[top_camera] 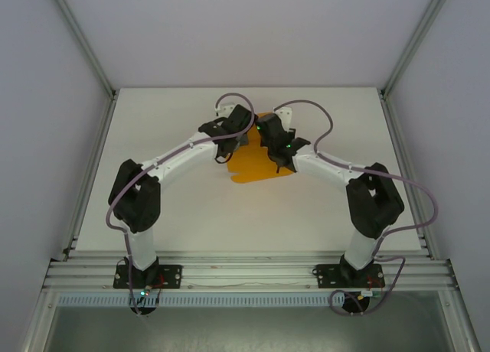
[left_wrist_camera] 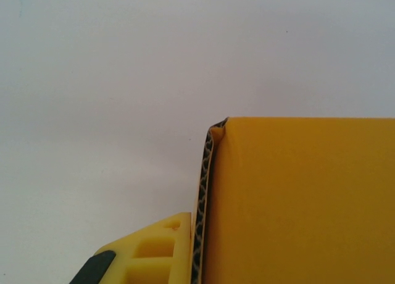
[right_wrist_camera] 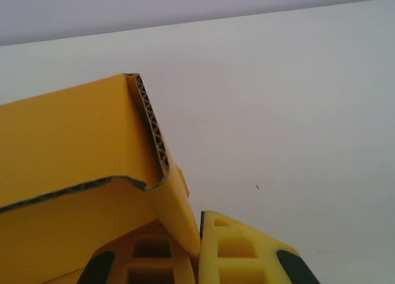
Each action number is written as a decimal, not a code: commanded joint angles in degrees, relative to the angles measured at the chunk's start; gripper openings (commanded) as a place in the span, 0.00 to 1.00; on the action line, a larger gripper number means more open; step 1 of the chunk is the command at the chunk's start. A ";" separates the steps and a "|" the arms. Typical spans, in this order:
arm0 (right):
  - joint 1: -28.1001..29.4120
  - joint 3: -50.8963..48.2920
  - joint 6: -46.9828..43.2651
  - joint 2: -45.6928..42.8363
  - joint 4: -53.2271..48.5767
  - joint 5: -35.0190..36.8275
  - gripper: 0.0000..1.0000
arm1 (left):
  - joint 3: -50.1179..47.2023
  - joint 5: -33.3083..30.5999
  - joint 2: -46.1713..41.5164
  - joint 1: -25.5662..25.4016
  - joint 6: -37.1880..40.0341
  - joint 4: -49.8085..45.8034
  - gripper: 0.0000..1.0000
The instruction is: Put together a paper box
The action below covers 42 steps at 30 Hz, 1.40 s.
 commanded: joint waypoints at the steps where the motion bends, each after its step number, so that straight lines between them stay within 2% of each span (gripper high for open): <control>1: -8.78 -3.10 -0.86 -3.05 -2.71 12.80 0.02 | 0.97 -14.21 0.97 3.28 0.24 -13.15 0.00; 3: -8.63 -5.74 -4.41 -4.51 2.45 4.11 0.11 | -0.52 -9.07 -0.14 2.48 5.82 -6.17 0.00; 5: -8.61 -7.51 -6.40 -5.38 5.88 -5.09 0.13 | -3.91 -1.98 -2.32 1.60 12.21 3.21 0.00; 6: -8.62 -8.22 -7.69 -5.76 7.29 -9.87 0.19 | -6.15 1.29 -3.68 1.18 14.40 8.06 0.00; 8: -8.62 -8.89 -9.99 -6.16 8.38 -17.01 0.32 | -8.92 5.86 -5.72 0.95 15.58 13.46 0.00; 10: -8.56 -9.32 -11.13 -6.64 8.37 -21.40 0.41 | -11.17 9.13 -7.64 0.95 16.30 17.27 0.00; 15: -8.58 -12.55 -13.34 -10.70 10.34 -33.22 0.69 | -13.54 10.71 -10.08 0.95 16.67 19.26 0.00; 18: -8.58 -15.35 -13.28 -14.43 13.13 -39.23 0.83 | -13.99 10.94 -10.37 1.03 17.00 19.73 0.00; 20: -8.56 -16.63 -13.07 -16.87 13.87 -41.06 0.99 | -14.09 11.29 -10.32 1.03 17.10 20.01 0.00; 23: -8.60 -18.07 -13.15 -21.22 13.72 -42.86 1.00 | -14.63 12.38 -10.24 1.04 19.07 20.51 0.00; 25: -8.62 -18.67 -13.43 -24.81 12.09 -41.59 1.00 | -16.16 13.10 -10.68 1.08 21.76 22.18 0.00; 29: -8.71 -19.95 -13.36 -32.40 6.12 -28.21 1.00 | -21.96 16.13 -11.80 1.12 27.31 29.42 0.00; 31: -9.33 -20.11 -13.90 -34.85 2.61 -24.34 0.83 | -25.22 20.16 -11.89 1.06 29.83 34.10 0.00; 34: -9.88 -19.03 -12.66 -36.09 -1.60 -25.40 0.68 | -30.47 28.84 -11.46 1.04 33.13 42.53 0.00; 35: -9.94 -18.60 -12.39 -35.77 -2.48 -27.34 0.61 | -32.08 31.17 -11.24 1.04 33.84 45.69 0.00; 37: -9.94 -17.91 -11.57 -34.41 -3.50 -32.23 0.54 | -34.50 34.37 -10.04 1.04 35.63 51.23 0.00; 42: -9.92 -16.82 -11.04 -29.17 -4.75 -43.29 0.33 | -35.01 37.45 -5.49 1.04 37.93 56.84 0.00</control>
